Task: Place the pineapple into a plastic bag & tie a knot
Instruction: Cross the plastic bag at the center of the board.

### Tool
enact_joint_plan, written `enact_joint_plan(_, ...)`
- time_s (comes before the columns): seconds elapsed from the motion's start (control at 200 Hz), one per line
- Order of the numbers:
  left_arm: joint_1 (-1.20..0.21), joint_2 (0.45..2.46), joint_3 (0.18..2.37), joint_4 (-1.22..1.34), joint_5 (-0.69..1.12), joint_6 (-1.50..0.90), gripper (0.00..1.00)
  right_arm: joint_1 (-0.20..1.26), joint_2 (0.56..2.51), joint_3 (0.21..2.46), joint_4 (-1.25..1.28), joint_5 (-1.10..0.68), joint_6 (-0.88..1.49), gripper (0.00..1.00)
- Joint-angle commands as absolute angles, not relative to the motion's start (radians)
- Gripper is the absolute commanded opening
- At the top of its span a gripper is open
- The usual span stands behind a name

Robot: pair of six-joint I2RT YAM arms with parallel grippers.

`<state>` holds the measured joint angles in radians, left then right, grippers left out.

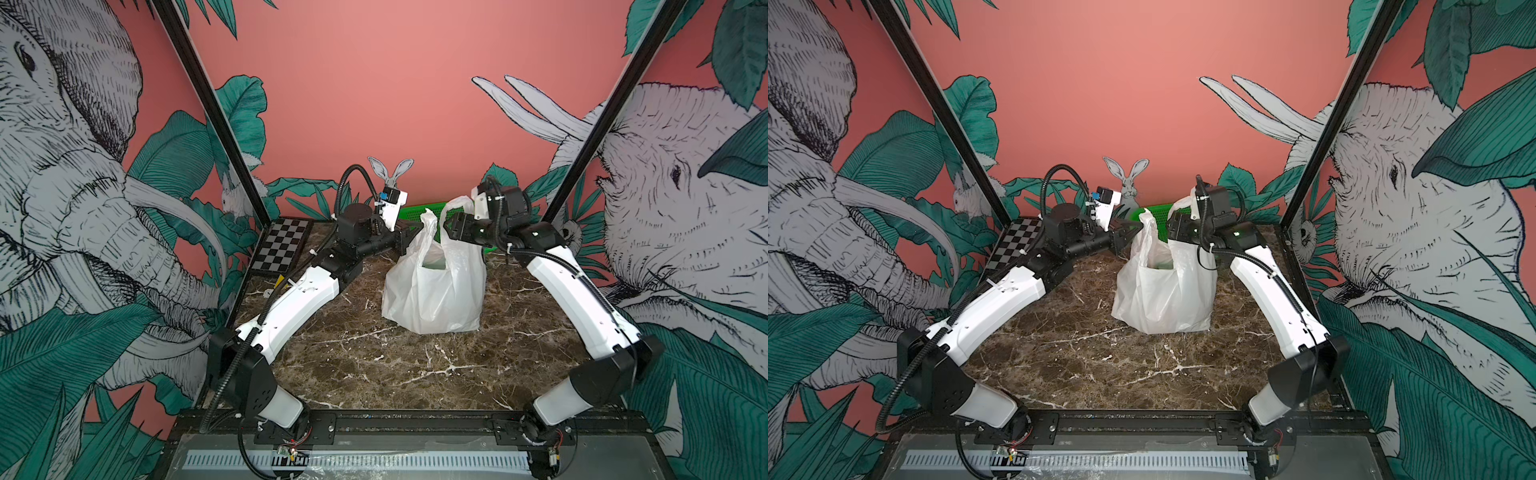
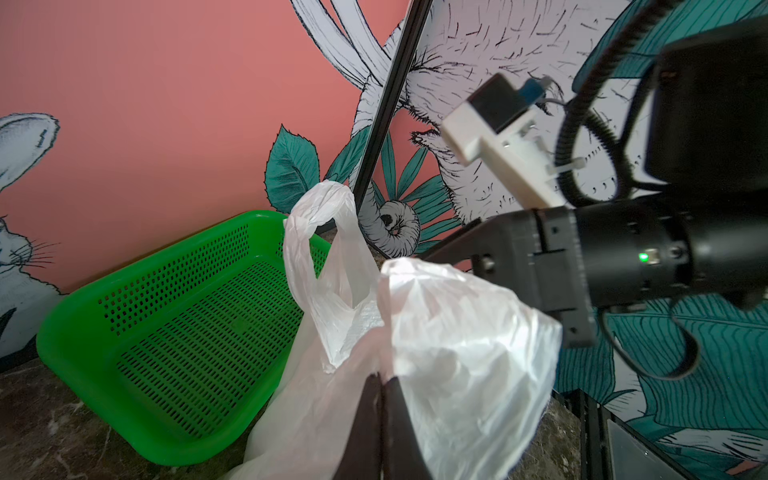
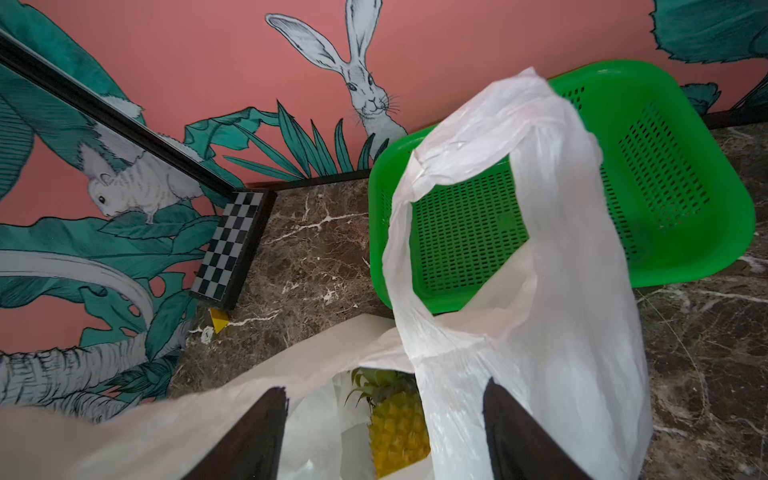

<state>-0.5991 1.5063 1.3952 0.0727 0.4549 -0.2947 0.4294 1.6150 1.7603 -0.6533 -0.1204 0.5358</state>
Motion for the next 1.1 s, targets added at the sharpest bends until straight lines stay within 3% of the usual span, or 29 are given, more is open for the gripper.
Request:
enact_joint_plan(0.0, -0.603, 1.502, 1.396, 0.112, 0.468, -0.290, 0.00, 0.430, 1.674, 1.822, -0.581, -0.081, 0.549, 0.73)
enact_joint_plan(0.31, -0.603, 1.502, 1.390, 0.115, 0.472, -0.289, 0.00, 0.408, 1.925, 2.026, -0.568, -0.057, 0.584, 0.69)
enact_joint_plan(0.34, -0.603, 1.502, 1.388, 0.118, 0.472, -0.290, 0.00, 0.400, 1.935, 2.032, -0.556, -0.075, 0.590, 0.62)
enact_joint_plan(0.425, -0.603, 1.503, 1.385, 0.126, 0.466, -0.297, 0.00, 0.382, 1.906, 2.006, -0.505, -0.128, 0.601, 0.26)
enact_joint_plan(0.5, -0.604, 1.505, 1.384, 0.131, 0.453, -0.302, 0.00, 0.372, 1.832, 1.966, -0.502, -0.167, 0.593, 0.00)
enact_joint_plan(0.63, -0.603, 1.506, 1.387, 0.131, 0.430, -0.304, 0.00, 0.364, 1.642, 1.847, -0.506, -0.254, 0.578, 0.00)
enact_joint_plan(0.83, -0.603, 1.508, 1.397, 0.121, 0.415, -0.290, 0.00, 0.369, 1.396, 1.661, -0.522, -0.550, 0.567, 0.00)
enact_joint_plan(0.955, -0.603, 1.514, 1.409, 0.105, 0.411, -0.278, 0.00, 0.403, 1.318, 1.547, -0.481, -0.713, 0.569, 0.00)
enact_joint_plan(1.095, -0.603, 1.520, 1.420, 0.089, 0.411, -0.275, 0.00, 0.433, 1.293, 1.480, -0.469, -0.741, 0.557, 0.00)
